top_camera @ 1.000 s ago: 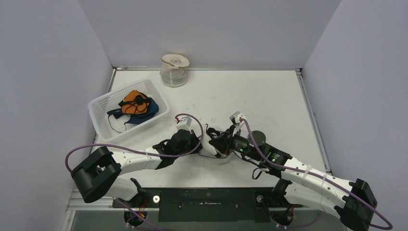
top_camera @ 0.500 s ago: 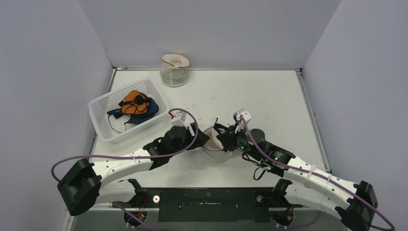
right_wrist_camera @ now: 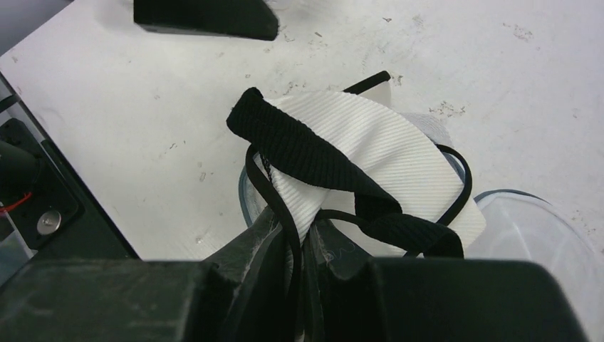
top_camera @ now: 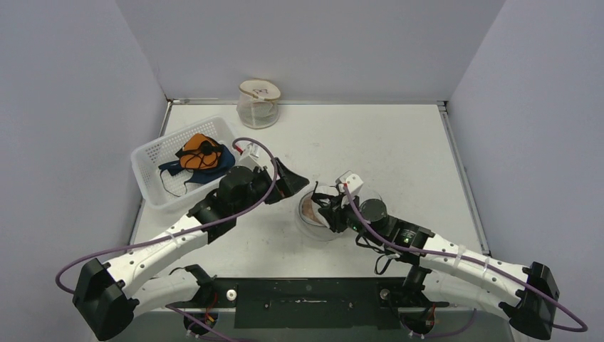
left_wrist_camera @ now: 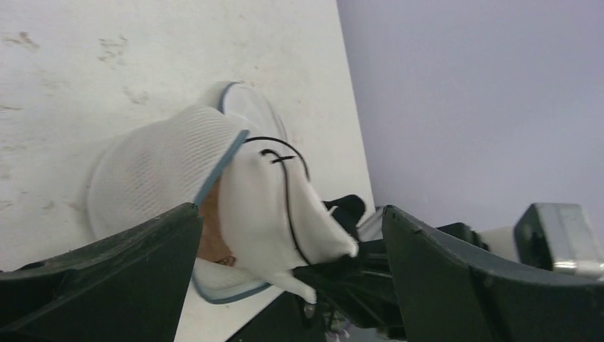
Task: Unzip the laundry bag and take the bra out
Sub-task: Pick up the bra from the laundry bag.
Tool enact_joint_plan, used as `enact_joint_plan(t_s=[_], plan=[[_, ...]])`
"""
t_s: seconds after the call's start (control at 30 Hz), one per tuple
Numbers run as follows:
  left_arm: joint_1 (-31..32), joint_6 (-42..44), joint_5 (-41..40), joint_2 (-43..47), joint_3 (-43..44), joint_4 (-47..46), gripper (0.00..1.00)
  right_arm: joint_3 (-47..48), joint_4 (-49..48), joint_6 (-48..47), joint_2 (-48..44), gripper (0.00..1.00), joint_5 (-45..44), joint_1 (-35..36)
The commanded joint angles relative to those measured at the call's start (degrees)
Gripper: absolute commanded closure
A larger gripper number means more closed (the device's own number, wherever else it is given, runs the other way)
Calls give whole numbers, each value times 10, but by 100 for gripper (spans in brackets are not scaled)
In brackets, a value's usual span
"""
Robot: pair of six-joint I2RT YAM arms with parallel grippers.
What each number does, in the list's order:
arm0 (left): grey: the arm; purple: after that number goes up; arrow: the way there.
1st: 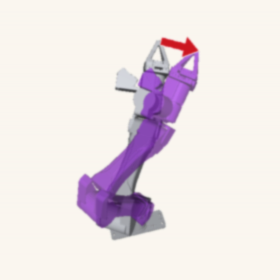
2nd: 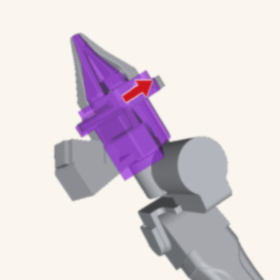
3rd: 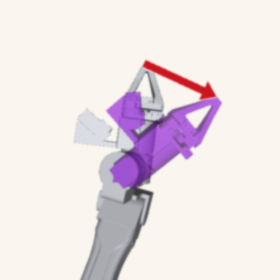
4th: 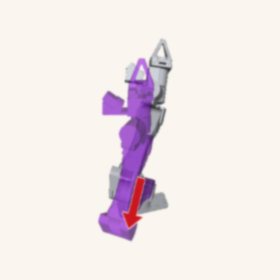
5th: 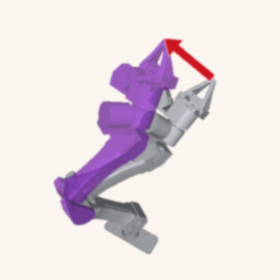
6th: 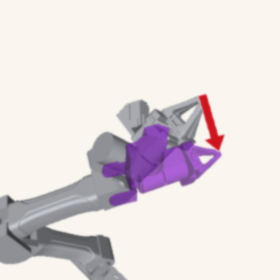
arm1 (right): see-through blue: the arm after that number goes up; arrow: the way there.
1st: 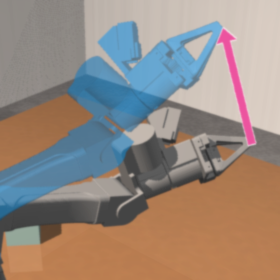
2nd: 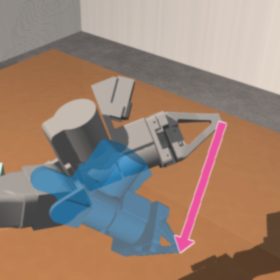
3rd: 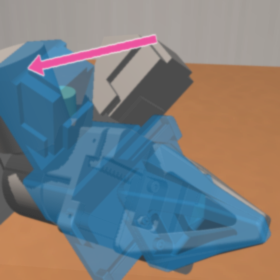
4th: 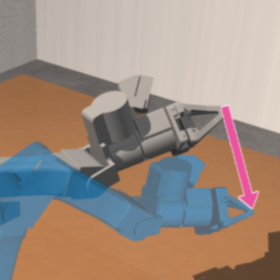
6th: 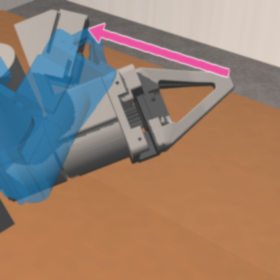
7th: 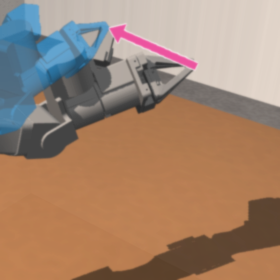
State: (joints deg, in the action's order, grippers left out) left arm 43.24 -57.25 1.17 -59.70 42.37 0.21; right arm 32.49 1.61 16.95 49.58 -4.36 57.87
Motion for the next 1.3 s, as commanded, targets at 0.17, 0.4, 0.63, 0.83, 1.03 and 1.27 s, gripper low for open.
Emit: enact_joint_plan(t_s=[0.17, 0.4, 0.63, 0.83, 1.03, 1.27], plan=[[-2, 4, 208, -138, 132, 58, 4, 6, -4, -51, 3, 95, -125, 75], [-2, 14, 230, -153, 127, 72, 2, 10, -3, -66, -3, 95, -172, 101], [2, 19, 257, -184, 143, 71, 16, 17, -9, -85, 9, 95, -204, 139], [3, 20, 270, -212, 148, 60, 42, 29, -2, -100, 26, 95, -241, 171], [3, 23, 275, -222, 154, 60, 72, 30, 1, -102, 25, 95, -250, 181], [3, 21, 284, -222, 152, 49, 96, 46, 23, -84, 15, 54, -233, 186]])
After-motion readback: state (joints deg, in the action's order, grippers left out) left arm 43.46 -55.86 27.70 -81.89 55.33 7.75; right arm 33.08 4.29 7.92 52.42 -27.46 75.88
